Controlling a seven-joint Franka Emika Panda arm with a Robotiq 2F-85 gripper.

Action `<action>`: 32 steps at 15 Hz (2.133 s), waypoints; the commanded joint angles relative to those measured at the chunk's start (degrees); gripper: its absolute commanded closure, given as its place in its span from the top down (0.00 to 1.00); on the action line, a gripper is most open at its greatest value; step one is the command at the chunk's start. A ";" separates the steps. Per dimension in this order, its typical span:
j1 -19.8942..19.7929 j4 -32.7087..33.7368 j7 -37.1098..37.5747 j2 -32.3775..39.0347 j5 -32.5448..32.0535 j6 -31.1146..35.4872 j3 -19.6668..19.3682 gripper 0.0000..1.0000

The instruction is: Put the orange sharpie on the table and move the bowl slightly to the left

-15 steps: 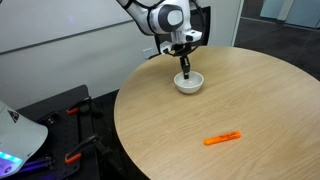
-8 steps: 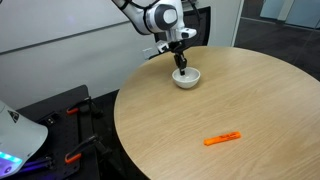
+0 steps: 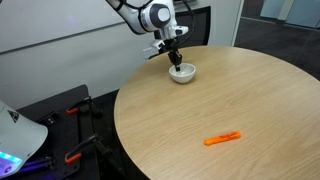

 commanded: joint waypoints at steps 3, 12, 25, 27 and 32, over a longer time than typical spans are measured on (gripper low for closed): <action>1.62 0.24 0.31 -0.84 -2.06 -1.73 -1.25 0.08; 2.29 -0.63 1.14 -2.37 -3.00 -1.74 -2.69 0.47; 2.81 -9.25 2.24 -11.37 -2.87 -0.02 -1.90 1.00; 2.70 -13.07 2.32 -14.64 -2.88 0.79 -1.47 1.00; 2.09 -23.16 5.59 -23.01 -3.30 3.56 -1.47 1.00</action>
